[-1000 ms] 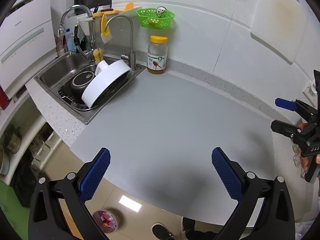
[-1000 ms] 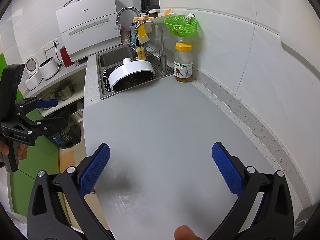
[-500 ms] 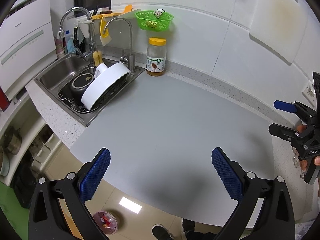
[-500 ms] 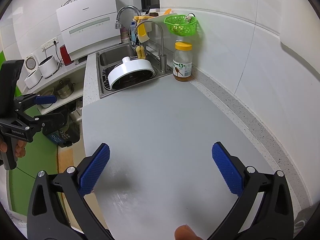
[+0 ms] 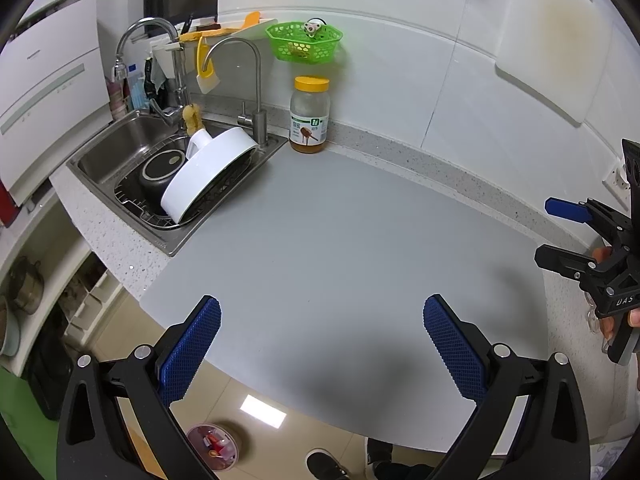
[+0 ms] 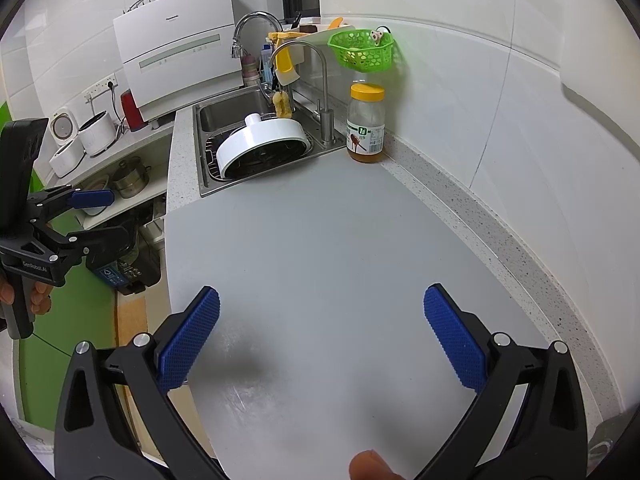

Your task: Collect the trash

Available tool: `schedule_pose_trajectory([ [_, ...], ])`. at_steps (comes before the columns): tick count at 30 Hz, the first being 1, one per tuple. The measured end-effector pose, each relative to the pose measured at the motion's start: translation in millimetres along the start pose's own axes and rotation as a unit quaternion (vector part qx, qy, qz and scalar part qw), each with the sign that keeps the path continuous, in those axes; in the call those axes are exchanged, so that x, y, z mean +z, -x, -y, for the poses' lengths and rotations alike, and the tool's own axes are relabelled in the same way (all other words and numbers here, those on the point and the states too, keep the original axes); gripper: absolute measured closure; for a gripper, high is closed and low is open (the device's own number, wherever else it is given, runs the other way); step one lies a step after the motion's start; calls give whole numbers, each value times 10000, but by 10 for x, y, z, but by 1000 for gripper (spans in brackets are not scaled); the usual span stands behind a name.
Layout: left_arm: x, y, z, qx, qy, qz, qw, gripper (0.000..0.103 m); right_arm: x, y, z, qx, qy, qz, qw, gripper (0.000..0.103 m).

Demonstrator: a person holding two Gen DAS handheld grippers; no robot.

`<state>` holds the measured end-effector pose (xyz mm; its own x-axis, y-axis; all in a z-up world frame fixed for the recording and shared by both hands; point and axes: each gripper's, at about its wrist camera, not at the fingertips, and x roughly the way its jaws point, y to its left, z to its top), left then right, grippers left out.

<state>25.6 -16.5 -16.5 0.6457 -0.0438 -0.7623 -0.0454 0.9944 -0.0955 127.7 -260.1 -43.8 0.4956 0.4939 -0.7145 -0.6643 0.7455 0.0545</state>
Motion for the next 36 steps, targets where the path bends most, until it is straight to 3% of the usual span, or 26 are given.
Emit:
schedule_pose_trajectory([
  [36, 50, -42, 11, -16, -73, -11, 10000, 6, 29, -12, 14, 17, 18, 14, 10000, 3],
])
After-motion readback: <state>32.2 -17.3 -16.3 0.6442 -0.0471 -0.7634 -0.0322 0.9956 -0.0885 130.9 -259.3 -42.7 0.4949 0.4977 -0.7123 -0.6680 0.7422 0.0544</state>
